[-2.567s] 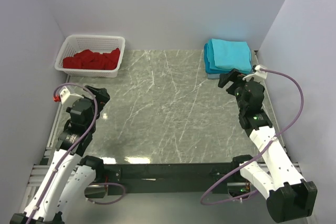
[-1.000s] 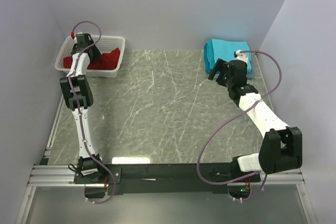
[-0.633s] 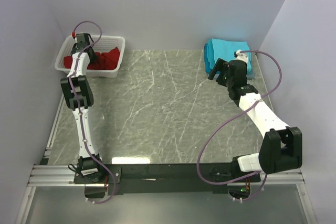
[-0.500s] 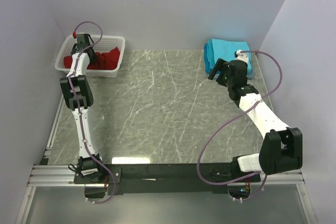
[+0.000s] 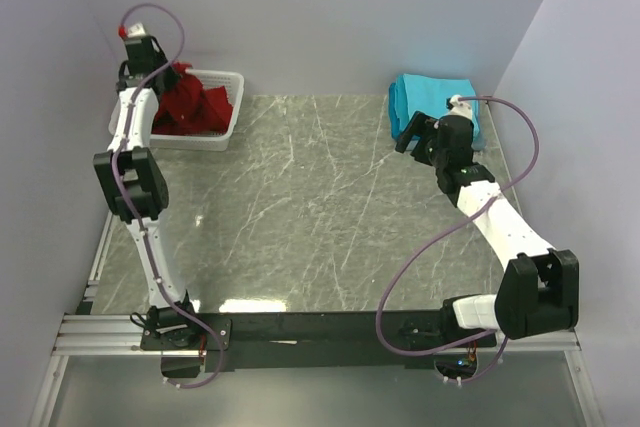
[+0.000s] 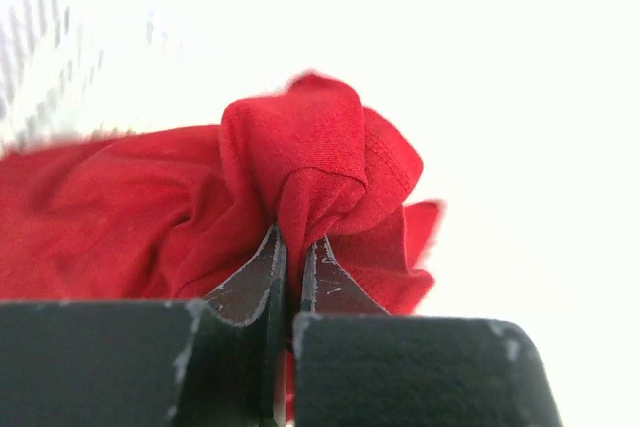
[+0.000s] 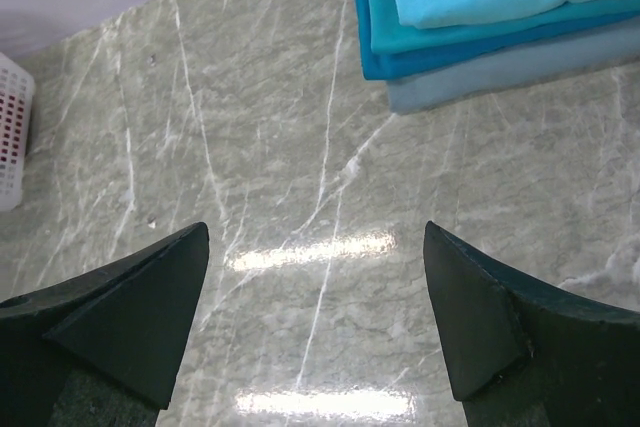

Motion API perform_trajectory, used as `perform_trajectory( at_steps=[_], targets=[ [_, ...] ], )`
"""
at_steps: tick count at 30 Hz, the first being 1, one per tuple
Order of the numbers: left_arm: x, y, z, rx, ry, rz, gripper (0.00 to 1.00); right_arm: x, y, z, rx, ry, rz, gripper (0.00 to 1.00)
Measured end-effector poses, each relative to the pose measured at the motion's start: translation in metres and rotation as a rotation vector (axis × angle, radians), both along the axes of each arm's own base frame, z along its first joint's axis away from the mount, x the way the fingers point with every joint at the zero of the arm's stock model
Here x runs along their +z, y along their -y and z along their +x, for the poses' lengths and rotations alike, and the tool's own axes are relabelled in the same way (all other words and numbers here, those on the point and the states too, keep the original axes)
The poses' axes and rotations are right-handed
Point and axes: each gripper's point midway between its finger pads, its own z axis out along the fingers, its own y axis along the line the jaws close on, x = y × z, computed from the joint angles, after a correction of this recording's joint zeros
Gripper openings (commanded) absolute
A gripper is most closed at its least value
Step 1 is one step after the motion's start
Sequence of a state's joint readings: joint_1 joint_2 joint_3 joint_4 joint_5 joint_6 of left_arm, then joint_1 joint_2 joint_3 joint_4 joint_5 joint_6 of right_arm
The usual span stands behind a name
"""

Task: Fold and stack the t-shirts
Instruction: Grab the tshirt from the pile, then move the tshirt to the center of the board

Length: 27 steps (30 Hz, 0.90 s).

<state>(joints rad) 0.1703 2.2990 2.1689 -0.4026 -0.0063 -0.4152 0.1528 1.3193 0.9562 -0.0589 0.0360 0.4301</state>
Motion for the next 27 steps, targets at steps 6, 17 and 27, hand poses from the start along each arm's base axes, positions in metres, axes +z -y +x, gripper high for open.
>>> perform_trajectory(
  at_steps=[6, 17, 27],
  targets=[
    [0.14, 0.022, -0.017, -0.045, 0.271, 0.01, 0.0, 0.014, -0.001, -0.007, 0.008, 0.042, 0.011, 0.93],
    [0.301, 0.143, -0.101, -0.283, 0.563, 0.025, 0.0, 0.046, -0.003, -0.019, 0.025, 0.126, 0.039, 0.93],
    [0.428, 0.256, -0.241, -0.638, 0.878, -0.04, 0.0, 0.086, -0.005, -0.041, 0.051, 0.238, 0.074, 0.93]
  ],
)
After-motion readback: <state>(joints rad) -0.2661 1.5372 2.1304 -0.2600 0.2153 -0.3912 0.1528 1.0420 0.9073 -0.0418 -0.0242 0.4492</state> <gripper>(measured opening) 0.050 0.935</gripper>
